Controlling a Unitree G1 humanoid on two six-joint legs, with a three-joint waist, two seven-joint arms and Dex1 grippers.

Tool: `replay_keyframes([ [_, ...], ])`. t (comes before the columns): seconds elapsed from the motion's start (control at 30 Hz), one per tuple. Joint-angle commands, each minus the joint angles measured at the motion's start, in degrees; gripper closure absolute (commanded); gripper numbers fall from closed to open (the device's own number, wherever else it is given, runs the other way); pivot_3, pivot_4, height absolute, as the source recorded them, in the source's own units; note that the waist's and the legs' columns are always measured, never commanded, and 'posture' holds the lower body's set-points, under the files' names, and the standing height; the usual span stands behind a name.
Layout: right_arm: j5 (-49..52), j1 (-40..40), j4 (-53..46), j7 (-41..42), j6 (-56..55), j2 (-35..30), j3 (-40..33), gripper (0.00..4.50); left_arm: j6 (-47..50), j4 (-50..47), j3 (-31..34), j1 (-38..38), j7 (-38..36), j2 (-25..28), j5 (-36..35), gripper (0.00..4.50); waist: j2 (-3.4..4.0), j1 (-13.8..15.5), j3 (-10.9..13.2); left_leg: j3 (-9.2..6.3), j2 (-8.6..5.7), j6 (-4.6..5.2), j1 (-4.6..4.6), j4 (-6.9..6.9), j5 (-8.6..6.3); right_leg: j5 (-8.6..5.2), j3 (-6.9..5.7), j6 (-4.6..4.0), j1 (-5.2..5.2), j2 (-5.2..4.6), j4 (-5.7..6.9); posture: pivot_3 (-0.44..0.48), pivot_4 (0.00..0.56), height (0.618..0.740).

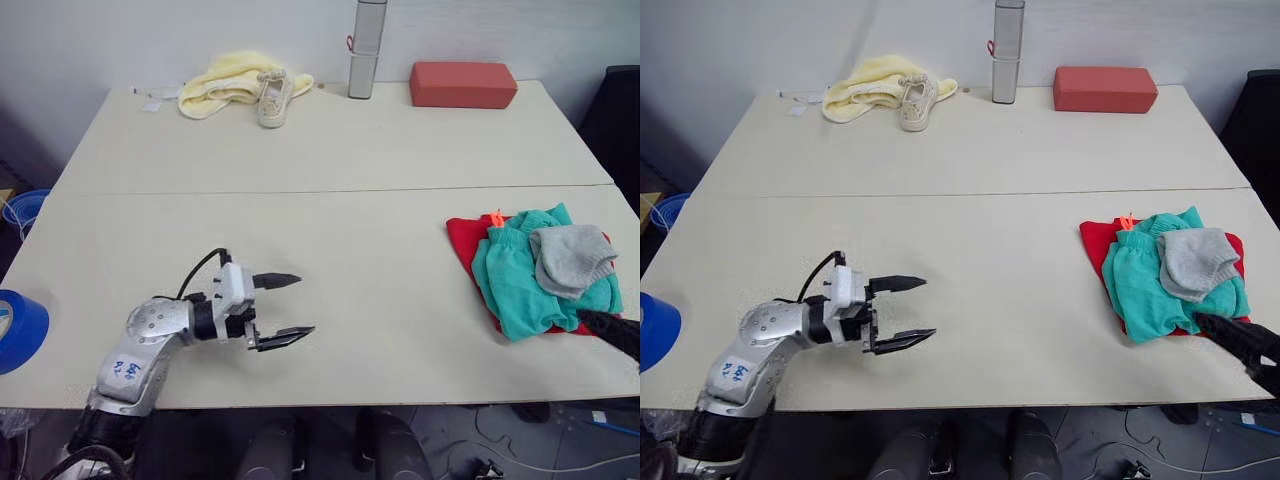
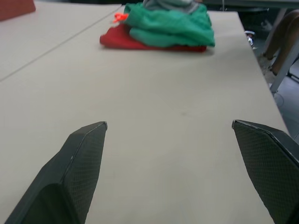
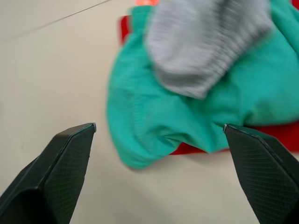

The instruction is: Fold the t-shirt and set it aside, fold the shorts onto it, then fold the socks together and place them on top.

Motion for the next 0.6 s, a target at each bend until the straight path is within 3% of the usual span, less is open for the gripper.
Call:
replay_keyframes([
  [0.03, -14.5, -6.4, -3.7, 14.9, -17.3, -2.8, 6.9, 0.04, -2.5, -1.1, 4.2, 2.5, -0.7, 2.7, 0.2, 0.0, -0.06, -0.4, 0.0, 0.03, 0.0, 0.0, 0.01, 0.0, -0.02, 0.0, 0.01, 0.01, 0.0, -0.01, -0.01, 0.0, 0.15, 0.74],
  [0.17, -21.0, -22.6, -3.9, 21.0, -23.4, -3.5, 25.4, 0.04, -2.0, -1.9, 9.3, 6.2, 1.1, 5.1, -0.4, 0.0, -0.19, -1.2, 0.1, 0.0, 0.07, -0.36, 0.08, 0.0, 0.1, 0.02, 0.02, -0.09, -0.02, -0.05, 0.01, 0.0, 0.15, 0.74],
  [0.3, -33.5, -37.0, 3.9, 27.8, -35.7, 3.1, 43.4, 0.04, -2.9, -1.0, 13.3, 8.5, 3.1, 6.1, 0.8, 0.0, -0.29, -0.6, 0.2, -0.12, 0.08, -0.62, 0.03, -0.03, 0.17, -0.08, -0.15, -0.23, -0.1, -0.05, 0.1, 0.0, 0.15, 0.74],
  [0.43, -40.7, -44.9, 12.2, 30.8, -44.2, 9.3, 51.6, 0.04, -3.9, -1.1, 14.9, 9.6, 4.3, 6.5, 2.0, 0.0, -0.27, 0.1, 0.3, -0.09, 0.02, -0.45, -0.06, 0.05, 0.2, -0.07, -0.25, -0.2, -0.09, -0.09, 0.03, 0.0, 0.15, 0.74],
  [0.6, -43.0, -48.8, 16.7, 31.4, -48.0, 14.0, 54.6, 0.04, -4.6, -2.7, 16.2, 11.1, 4.9, 6.8, 2.3, 0.0, -0.28, 0.1, 0.3, -0.09, -0.01, -0.51, -0.06, 0.09, 0.12, -0.04, -0.28, -0.14, -0.04, -0.14, 0.01, 0.0, 0.15, 0.74],
])
